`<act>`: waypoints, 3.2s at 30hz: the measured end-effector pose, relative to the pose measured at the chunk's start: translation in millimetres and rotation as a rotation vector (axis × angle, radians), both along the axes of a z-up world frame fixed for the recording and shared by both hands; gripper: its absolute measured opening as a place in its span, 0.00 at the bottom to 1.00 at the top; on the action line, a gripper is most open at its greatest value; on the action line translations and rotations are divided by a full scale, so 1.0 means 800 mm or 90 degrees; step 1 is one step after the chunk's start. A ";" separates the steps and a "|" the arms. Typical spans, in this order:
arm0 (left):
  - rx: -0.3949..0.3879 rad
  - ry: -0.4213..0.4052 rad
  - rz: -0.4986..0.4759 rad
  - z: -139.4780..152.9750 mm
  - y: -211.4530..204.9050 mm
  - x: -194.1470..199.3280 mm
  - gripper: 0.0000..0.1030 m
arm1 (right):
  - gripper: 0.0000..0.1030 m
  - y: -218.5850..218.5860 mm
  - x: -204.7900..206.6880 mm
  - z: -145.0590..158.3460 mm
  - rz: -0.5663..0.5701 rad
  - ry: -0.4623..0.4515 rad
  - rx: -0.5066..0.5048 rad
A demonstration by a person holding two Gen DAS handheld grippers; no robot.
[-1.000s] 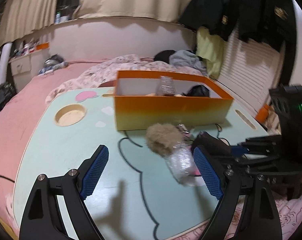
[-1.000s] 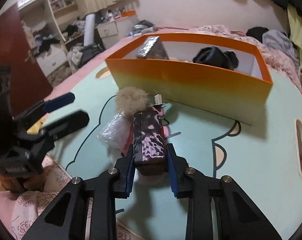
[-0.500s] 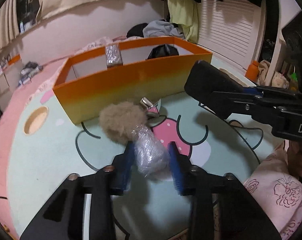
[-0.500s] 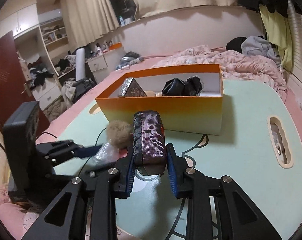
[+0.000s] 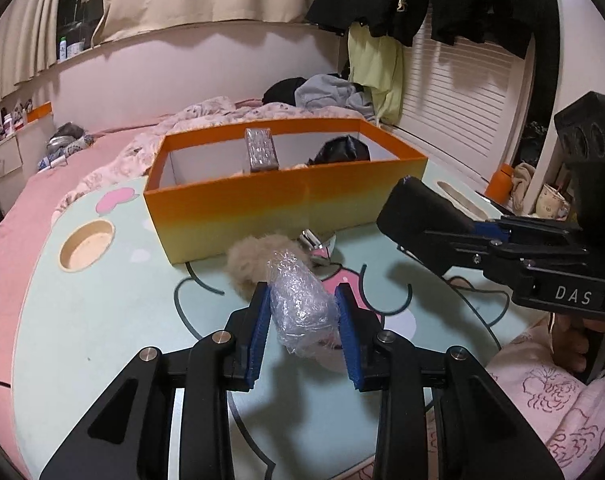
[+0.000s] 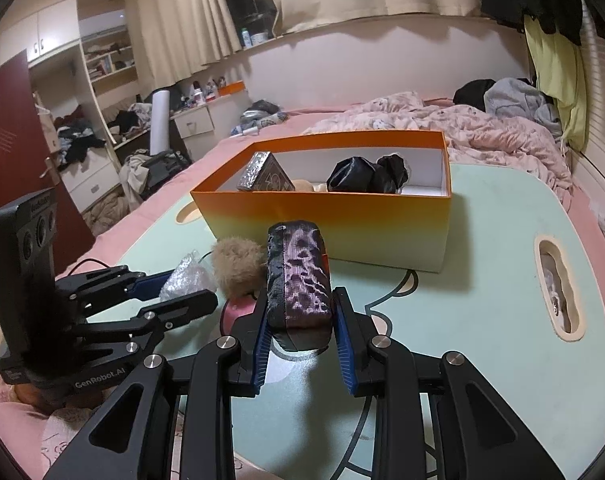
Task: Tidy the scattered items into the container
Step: 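Carry the clear bag into the box with the left tool while the right tool carries the red pouch in, then open both tools and withdraw them from the box, then grasp the tan fuzzy plush with the left tool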
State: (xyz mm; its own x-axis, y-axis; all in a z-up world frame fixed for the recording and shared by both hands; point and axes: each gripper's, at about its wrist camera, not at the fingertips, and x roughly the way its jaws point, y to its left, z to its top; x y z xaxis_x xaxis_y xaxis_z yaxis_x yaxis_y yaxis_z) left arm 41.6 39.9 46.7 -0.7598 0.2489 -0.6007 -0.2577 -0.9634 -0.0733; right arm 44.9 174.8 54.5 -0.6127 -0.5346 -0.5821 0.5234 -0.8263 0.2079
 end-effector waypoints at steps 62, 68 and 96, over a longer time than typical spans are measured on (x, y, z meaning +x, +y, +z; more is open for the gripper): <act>0.044 -0.091 0.078 -0.021 -0.036 -0.025 0.77 | 0.86 -0.010 -0.044 -0.035 -0.081 -0.036 0.174; -0.044 -0.101 0.121 -0.040 -0.030 -0.029 0.86 | 0.95 -0.011 -0.048 -0.045 -0.091 -0.044 0.204; -0.028 -0.084 0.054 -0.020 -0.012 -0.063 0.38 | 0.96 -0.011 -0.045 -0.040 -0.090 -0.046 0.192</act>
